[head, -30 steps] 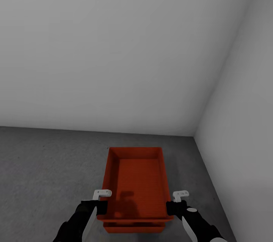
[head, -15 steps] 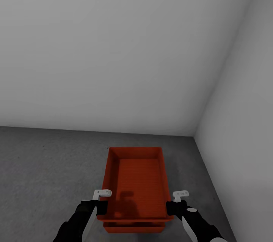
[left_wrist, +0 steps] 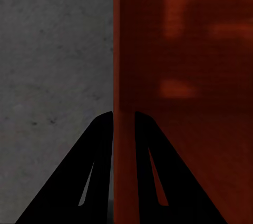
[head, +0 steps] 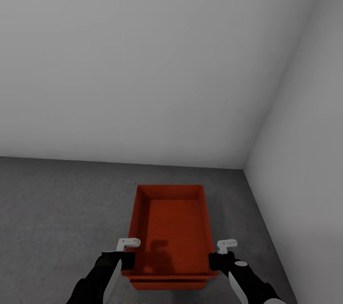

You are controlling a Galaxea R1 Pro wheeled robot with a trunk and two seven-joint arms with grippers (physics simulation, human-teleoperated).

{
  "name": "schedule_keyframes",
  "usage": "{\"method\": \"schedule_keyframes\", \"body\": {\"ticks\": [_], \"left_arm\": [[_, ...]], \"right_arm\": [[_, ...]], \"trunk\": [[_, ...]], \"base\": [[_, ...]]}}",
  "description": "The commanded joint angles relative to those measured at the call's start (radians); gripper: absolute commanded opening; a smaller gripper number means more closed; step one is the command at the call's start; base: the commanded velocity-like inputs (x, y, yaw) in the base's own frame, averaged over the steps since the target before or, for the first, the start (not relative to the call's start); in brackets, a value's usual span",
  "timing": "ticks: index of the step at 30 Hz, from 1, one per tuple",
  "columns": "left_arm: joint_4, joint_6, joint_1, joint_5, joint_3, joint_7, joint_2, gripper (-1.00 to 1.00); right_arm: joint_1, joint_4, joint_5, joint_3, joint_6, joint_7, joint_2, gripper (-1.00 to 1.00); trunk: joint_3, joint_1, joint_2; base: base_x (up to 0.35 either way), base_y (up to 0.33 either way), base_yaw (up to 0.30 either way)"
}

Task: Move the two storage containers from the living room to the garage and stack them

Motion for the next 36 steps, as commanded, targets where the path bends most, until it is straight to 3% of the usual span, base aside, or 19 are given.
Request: {"method": "schedule_keyframes", "body": {"ticks": [1,36], "left_arm": [[-0.002,-0.074,-0.001,0.017,-0.004,0.002,-0.010,-1.00],[-0.002,-0.074,-0.001,0.017,-0.004,0.002,-0.010,-1.00]], "right_arm": [[0.001,0.001,-0.008,0.027,0.006,0.003,0.028,-1.00],[0.001,0.001,-0.008,0.027,0.006,0.003,0.028,-1.00]], "trunk": [[-0.003,0.000,0.000],[-0.007,0.000,0.000]], "base": [[0.000,0.000,0.000],[0.000,0.000,0.000]]}}
